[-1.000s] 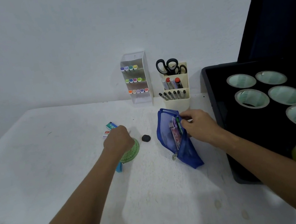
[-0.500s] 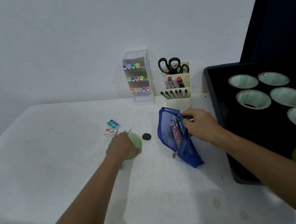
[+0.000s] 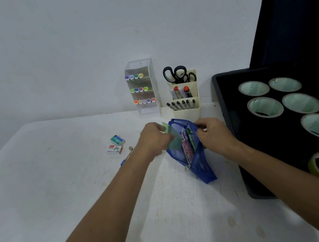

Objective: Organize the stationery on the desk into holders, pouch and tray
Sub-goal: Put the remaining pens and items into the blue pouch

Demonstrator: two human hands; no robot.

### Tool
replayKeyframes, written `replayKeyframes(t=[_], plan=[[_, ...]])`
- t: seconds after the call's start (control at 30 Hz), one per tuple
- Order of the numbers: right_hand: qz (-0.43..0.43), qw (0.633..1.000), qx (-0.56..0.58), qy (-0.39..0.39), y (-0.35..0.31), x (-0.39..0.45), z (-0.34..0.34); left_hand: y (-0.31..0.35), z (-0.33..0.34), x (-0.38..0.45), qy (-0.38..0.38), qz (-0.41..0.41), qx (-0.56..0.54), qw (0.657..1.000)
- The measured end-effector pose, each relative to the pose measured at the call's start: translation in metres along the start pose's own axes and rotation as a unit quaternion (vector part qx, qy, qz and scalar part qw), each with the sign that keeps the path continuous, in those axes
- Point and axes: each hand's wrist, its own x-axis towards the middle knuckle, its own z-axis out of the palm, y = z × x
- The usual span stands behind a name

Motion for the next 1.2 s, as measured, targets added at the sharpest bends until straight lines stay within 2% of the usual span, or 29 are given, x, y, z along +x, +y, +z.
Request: replayKeyframes(t=[0.23,0.3,0.37,0.6,0.8,0.93,1.2], plan=[[-0.007,1.0,0.006,-0.008,0.001,0.0,0.0,0.011,0.039,0.002,-0.059,-0.003,0.016,0.998],[-0.008,1.0,0.005,-0.01,0.002,0.001,0.0,0.007,0.04,0.004,-0.063,0.022,0.088,0.994],[-0.01,1.0,0.002,-0.017,0.003,0.001,0.001,0.005,0.034,0.002,-0.044,0.035,0.157,0.986],[-0.022,0.999,-0.005,-0.04,-0.001,0.0,0.005,-0.018,0.002,0.013,-0.02,0.006,0.124,0.992],[-0.008,0.999,-0.011,-0.044,0.003,0.002,0.008,-0.051,-0.024,0.023,0.051,-0.036,0.155,0.986],[-0.009,0.999,-0.002,-0.038,0.005,0.003,0.007,-0.074,-0.033,0.017,0.08,-0.013,0.212,0.974],[-0.004,1.0,-0.015,-0.019,0.007,0.003,0.005,-0.073,-0.007,0.007,0.02,0.059,0.267,0.962]])
